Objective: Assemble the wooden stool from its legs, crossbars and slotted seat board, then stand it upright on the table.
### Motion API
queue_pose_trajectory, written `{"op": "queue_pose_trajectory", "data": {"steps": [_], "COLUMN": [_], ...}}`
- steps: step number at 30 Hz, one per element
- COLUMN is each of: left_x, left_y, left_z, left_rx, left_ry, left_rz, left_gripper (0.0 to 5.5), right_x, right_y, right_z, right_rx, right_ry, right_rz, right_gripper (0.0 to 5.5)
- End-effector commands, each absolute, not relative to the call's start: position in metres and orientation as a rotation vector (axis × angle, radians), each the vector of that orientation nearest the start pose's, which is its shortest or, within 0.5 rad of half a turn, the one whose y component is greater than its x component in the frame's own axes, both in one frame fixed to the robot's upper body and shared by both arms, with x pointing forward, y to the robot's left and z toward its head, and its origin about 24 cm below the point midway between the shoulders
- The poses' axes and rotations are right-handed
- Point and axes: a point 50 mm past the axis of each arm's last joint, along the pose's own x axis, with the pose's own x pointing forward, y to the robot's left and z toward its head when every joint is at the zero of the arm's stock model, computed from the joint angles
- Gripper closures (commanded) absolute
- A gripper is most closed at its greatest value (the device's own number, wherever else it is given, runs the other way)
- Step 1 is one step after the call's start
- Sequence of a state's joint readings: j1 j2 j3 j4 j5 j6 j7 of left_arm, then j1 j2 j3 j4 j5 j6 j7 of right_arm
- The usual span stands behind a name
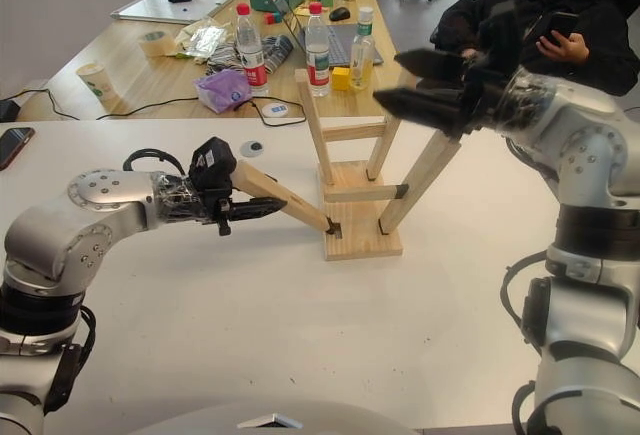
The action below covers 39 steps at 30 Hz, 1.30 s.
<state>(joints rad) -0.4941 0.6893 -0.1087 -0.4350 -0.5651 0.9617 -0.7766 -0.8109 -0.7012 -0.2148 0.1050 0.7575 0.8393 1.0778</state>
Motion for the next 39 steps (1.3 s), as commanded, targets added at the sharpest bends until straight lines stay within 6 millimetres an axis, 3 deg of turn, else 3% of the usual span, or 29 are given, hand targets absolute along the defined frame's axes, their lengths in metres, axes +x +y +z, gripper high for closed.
{"op": "queue_pose_trajectory", "data": {"steps": [1,5,11,25,39], "left_x": [0.267,0.274,0.277,0.291,0.283], "left_y": [0.144,0.14,0.134,0.139,0.129], "left_z": [0.188,0.201,0.22,0.179,0.188], "left_rx": [0.32,0.348,0.268,0.393,0.4], "left_ry": [0.343,0.302,0.167,0.346,0.374], "left_rz": [-1.103,-1.137,-1.159,-1.169,-1.264], "left_gripper": [3.46,3.46,3.46,3.46,3.46], "right_x": [0.308,0.31,0.307,0.311,0.309], "right_y": [-0.21,-0.215,-0.227,-0.225,-0.227], "right_z": [0.288,0.294,0.278,0.267,0.261], "right_rx": [0.21,0.257,0.154,0.144,0.154], "right_ry": [-0.152,-0.199,-0.088,-0.067,-0.065], "right_rz": [1.174,1.127,1.111,1.101,1.079], "right_gripper": [0.1,0.1,0.1,0.1,0.1]}}
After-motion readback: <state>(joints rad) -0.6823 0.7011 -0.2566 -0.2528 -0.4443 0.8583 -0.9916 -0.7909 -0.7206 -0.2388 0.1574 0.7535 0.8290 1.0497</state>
